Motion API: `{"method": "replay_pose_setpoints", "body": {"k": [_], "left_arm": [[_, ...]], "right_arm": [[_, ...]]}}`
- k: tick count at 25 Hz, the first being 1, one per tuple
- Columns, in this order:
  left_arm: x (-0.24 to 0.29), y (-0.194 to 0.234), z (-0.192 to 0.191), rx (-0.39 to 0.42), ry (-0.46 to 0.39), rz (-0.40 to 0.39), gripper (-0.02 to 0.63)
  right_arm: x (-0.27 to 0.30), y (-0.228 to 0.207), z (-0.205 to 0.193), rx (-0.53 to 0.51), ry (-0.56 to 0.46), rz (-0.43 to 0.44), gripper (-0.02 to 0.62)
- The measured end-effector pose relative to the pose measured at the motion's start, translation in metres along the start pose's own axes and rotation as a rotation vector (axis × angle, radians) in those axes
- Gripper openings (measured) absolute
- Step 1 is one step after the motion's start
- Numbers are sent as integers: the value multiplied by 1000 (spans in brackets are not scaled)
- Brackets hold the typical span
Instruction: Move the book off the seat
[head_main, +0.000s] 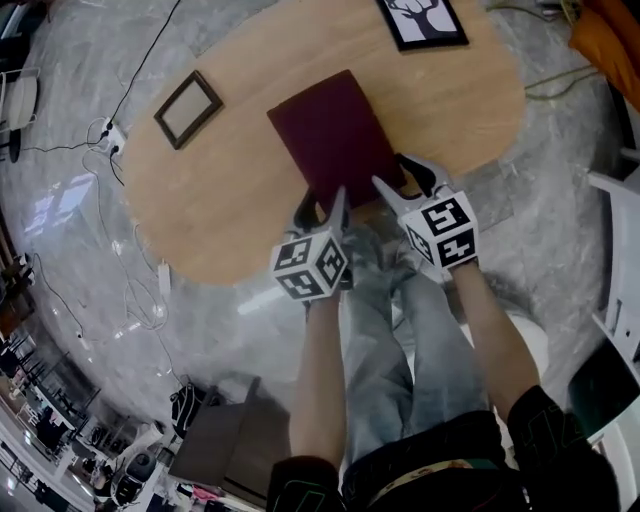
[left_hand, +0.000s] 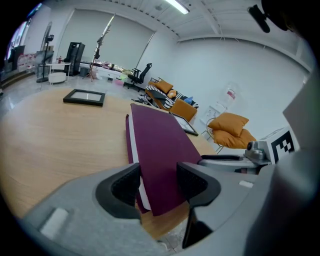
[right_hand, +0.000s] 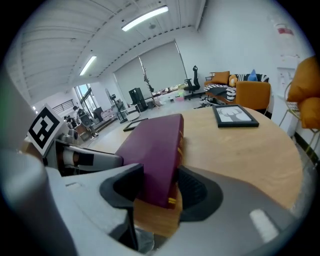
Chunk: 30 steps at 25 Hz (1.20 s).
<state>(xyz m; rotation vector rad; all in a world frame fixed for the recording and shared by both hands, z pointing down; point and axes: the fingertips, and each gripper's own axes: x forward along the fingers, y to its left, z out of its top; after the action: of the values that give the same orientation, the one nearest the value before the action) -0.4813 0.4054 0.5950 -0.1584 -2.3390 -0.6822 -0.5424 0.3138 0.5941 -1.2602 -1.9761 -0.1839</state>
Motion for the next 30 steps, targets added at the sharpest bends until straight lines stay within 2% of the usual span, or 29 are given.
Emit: {"method": "replay_pose_setpoints", "body": {"k": [4,6,8,9,12,13,14,17,20,25,27,30], "left_arm": [[13,22,12,4,44,-23,224],[14,32,28,-55,21,-44,224],[11,46,47,-111,-16,-47,218],[10,50,56,-126,-23,-52,181],[9,39,89,-177,-47,-142,9],[7,29,102,-203,-60,-188,9],[4,19,115,-218,-71,-228,9],[-14,-6,153,-153,-71,-272,9],[-33,-24,208,-74,-117,-281,9],[-86,-54,308,58,-282,-191,9],[-102,-64,333,111,-334,-113,9],[-127,-71,360,181,-396,45,9]], "right_arm": [[27,-2,13,-59,26,-59,206],[31,-10,27,-65,8,-126,161],[37,-11,41,-37,11,-144,161],[41,-8,46,-31,24,-138,160],[42,-6,71,-40,45,-120,38],[38,-4,81,-35,44,-103,3],[33,0,92,-26,41,-81,3],[14,16,137,-11,8,-34,3],[-10,29,198,-11,-99,8,3],[-61,42,286,60,-279,109,3],[-78,37,307,38,-310,85,3],[-105,21,336,-14,-336,23,3]]}}
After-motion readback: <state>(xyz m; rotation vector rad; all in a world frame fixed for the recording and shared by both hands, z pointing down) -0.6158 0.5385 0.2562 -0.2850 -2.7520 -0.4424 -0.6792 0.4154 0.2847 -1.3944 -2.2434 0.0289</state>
